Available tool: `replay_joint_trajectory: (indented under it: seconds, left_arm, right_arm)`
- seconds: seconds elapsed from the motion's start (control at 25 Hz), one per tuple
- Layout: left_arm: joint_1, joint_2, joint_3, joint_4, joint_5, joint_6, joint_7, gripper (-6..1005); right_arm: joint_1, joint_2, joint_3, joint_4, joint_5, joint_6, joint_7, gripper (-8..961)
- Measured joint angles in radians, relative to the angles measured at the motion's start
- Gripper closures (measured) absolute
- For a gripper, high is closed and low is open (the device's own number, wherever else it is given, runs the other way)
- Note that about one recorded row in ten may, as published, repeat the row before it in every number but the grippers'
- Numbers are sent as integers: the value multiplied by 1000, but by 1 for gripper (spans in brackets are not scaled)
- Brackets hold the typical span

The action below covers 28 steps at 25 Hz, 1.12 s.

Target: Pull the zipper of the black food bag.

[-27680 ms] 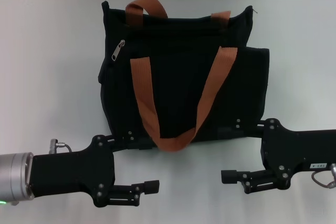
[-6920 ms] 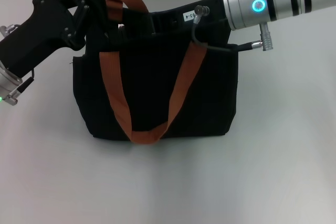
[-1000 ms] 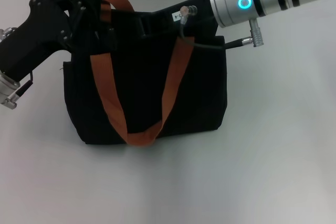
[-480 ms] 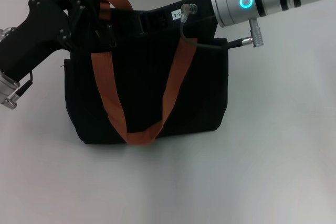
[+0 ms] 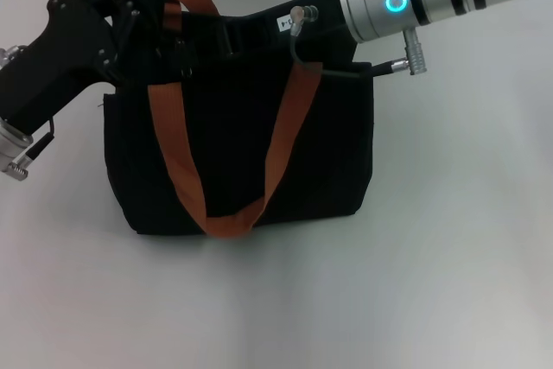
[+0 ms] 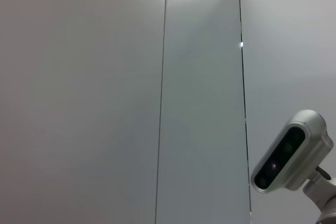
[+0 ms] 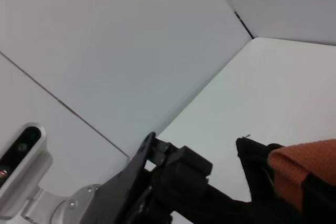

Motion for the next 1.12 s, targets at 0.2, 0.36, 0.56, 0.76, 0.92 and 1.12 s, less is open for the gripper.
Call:
replay_joint_trajectory:
  seconds: [0.2, 0.36, 0.56, 0.76, 0.92, 1.12]
  left_arm:
    - [3, 1, 0, 0, 0, 1, 0, 975]
    - [6, 2, 0, 0, 1, 4, 0, 974]
    - [9, 2, 1, 0, 1, 8, 0, 974]
    - [9, 2, 4, 0, 1, 9, 1, 974]
    - [10, 2, 1, 0, 1, 9, 2, 974]
    - [14, 2, -10, 0, 1, 5, 6, 973]
  right_arm:
    - [2, 0, -19, -11, -30, 11, 26, 828]
    - [6, 1, -22, -31, -67, 11, 45, 924]
    - [9, 2, -31, -53, -85, 14, 67, 955]
    - [6, 2, -52, -101, -132, 27, 123, 955]
    - [0, 2, -61, -144, -184, 35, 177, 955]
    - [-18, 3, -72, -198, -227, 38, 223, 956]
